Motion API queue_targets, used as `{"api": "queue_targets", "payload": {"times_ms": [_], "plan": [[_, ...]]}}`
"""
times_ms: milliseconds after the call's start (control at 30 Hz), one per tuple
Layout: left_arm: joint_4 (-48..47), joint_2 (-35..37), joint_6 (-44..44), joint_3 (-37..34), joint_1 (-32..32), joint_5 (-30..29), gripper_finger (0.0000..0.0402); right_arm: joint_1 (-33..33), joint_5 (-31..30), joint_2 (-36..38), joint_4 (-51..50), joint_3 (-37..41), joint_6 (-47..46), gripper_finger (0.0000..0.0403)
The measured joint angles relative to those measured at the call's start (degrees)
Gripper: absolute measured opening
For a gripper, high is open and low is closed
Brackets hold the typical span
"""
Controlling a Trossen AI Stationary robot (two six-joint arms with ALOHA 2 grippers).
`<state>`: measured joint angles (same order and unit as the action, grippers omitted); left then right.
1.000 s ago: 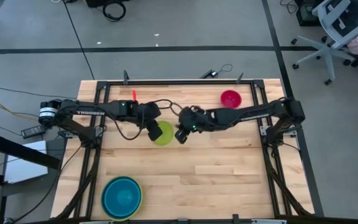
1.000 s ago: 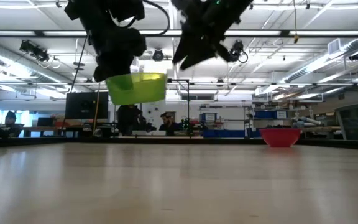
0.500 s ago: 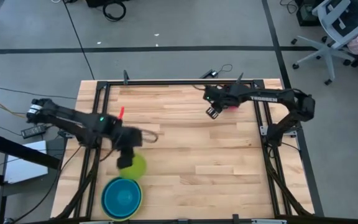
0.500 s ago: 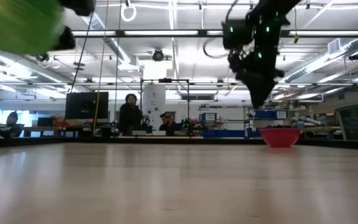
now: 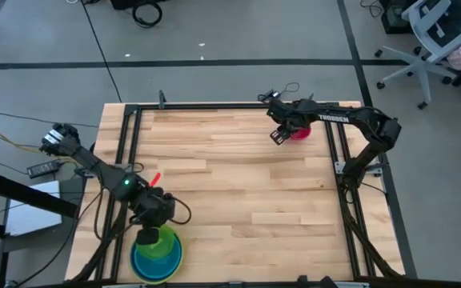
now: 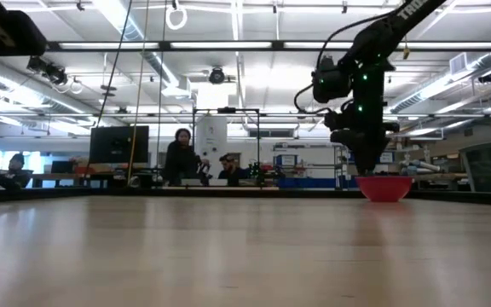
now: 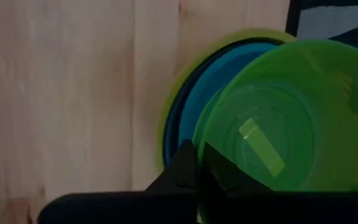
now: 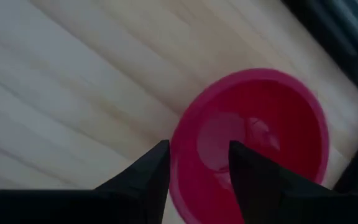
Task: Nest bowls inside each other
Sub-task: Stack the light green bowl on top of the blue bowl
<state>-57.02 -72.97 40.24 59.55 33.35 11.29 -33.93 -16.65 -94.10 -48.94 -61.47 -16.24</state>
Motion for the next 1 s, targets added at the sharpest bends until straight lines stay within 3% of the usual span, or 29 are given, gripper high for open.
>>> {"api": "queue_targets", "payload": {"times_ms": [200, 600, 800, 1000], "plan": [[1.02, -0.58, 3.71, 0.0, 3.36, 0.01, 0.0, -0.65, 3.21, -2.94, 0.45, 0.0, 0.36, 0.0168], [5.98, -2.66, 8.62, 0.02, 6.42, -0.93, 0.0, -0.68, 3.42, -4.16, 1.35, 0.0, 0.99, 0.0151], [6.65, -2.84, 12.11, 0.0, 6.57, -0.57, 0.0, -0.76, 3.42, -4.13, 1.32, 0.0, 1.33, 0.011], [6.68, -3.92, 13.69, 0.0, 8.38, -0.26, 0.0, -0.76, 3.2, -4.13, 1.32, 0.0, 1.54, 0.0038]]}}
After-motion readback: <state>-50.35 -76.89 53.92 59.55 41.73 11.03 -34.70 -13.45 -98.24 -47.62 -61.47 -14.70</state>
